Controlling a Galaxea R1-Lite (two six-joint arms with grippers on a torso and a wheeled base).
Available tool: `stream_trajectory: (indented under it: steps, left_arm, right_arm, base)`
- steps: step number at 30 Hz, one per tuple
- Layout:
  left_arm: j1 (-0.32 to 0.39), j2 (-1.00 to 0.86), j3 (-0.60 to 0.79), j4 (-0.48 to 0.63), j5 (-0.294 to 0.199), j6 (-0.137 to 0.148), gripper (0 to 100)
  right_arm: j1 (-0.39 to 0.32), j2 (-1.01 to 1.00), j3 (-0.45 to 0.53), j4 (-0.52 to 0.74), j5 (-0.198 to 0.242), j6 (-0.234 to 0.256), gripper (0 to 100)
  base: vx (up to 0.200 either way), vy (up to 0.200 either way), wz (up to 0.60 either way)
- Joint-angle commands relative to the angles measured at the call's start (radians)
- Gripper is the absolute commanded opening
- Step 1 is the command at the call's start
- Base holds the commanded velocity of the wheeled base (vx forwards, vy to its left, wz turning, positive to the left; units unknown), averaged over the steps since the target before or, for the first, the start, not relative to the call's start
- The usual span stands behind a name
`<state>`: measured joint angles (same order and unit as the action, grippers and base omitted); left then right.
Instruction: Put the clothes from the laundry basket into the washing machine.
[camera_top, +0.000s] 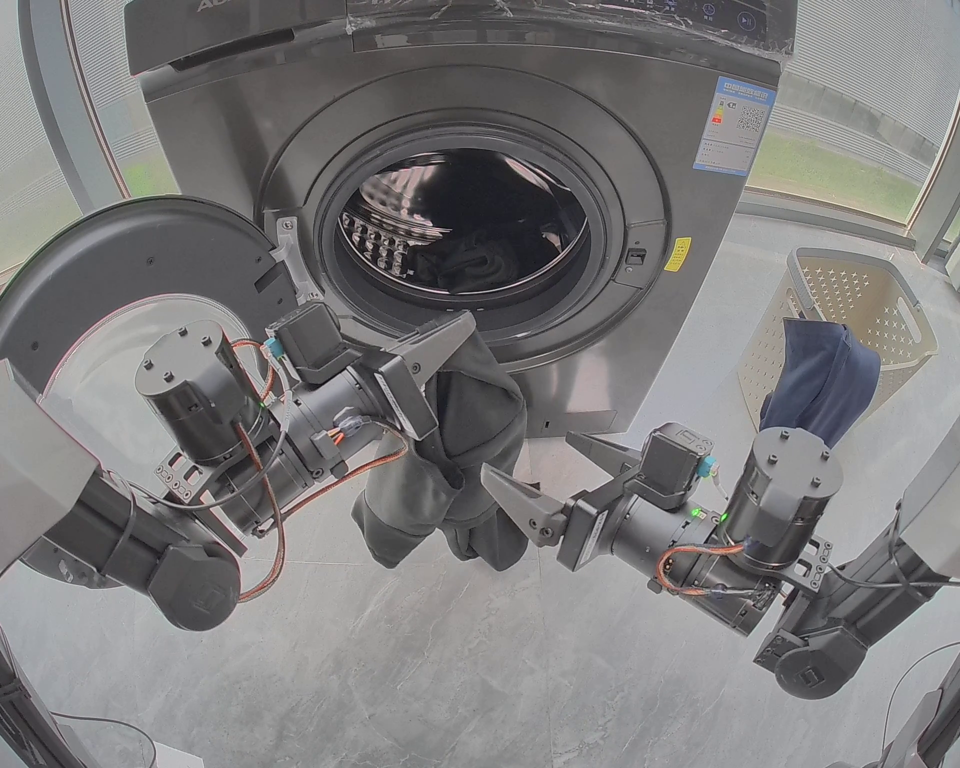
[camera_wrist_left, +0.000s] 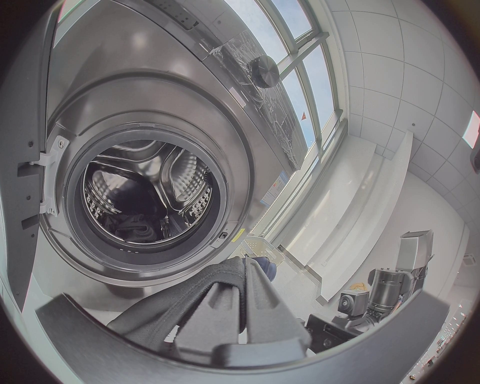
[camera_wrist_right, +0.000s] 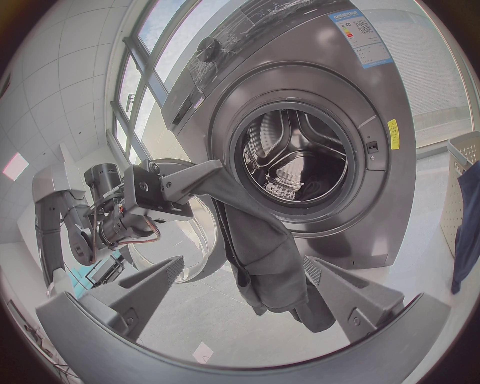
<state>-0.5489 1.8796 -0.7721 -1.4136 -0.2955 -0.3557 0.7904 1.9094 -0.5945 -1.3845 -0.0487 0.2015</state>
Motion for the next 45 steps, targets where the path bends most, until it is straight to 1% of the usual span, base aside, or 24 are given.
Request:
stream_trajectory:
  steps: [1,4,6,7,9,13,19,24,27,32,38,45]
  left_arm:
    - [-0.002,-0.008,0.004,-0.001,-0.001,0.001,0]
    - [-0.005,-0.01,0.01,-0.002,-0.001,0.001,0]
    - [-0.006,-0.013,0.014,-0.002,-0.001,0.001,0]
    - [-0.006,-0.013,0.014,-0.002,-0.001,0.001,0]
    - [-0.008,-0.019,0.022,-0.004,-0.002,0.001,0]
    - [-0.011,-0.022,0.028,-0.007,-0.002,0.001,0]
    - [-0.013,-0.031,0.036,-0.005,-0.002,0.001,0]
    - [-0.013,-0.031,0.036,-0.005,-0.002,0.001,0]
    - [-0.013,-0.028,0.036,-0.007,-0.002,0.001,0]
    - [-0.013,-0.03,0.037,-0.007,-0.002,0.003,0]
    - [-0.009,-0.03,0.05,-0.015,-0.002,0.003,0]
    - [-0.008,-0.031,0.051,-0.018,-0.002,0.003,0]
  right_arm:
    - [-0.03,0.066,-0.034,-0.019,0.006,-0.03,100]
    - [-0.048,0.092,-0.093,-0.028,0.01,-0.04,100]
    - [-0.065,0.102,-0.134,-0.024,0.012,-0.04,100]
    - [-0.065,0.102,-0.134,-0.024,0.012,-0.04,100]
    - [-0.089,0.12,-0.191,-0.015,0.012,-0.045,100]
    - [-0.108,0.149,-0.252,-0.005,0.018,-0.047,100]
    - [-0.112,0.197,-0.297,0.002,0.021,-0.047,100]
    - [-0.102,0.215,-0.321,0.004,0.038,-0.047,100]
    - [-0.086,0.237,-0.329,0.001,0.038,-0.045,100]
    - [-0.085,0.25,-0.331,-0.013,0.041,-0.045,100]
    - [-0.074,0.24,-0.337,-0.011,0.064,-0.045,100]
    - [-0.076,0.277,-0.386,-0.013,0.061,-0.045,100]
  base:
    - [0.0,0.0,0.0]
    - [0.0,0.0,0.0]
    - [0.0,0.0,0.0]
    - [0.0,0.0,0.0]
    - [0.0,0.0,0.0]
    - [0.0,0.0,0.0]
    - [0.0,0.0,0.0]
    - [0.0,0.0,0.0]
    - [0.0,0.0,0.0]
    - [0.0,0.0,0.0]
    - [0.0,0.0,0.0]
    - [0.0,0.0,0.0]
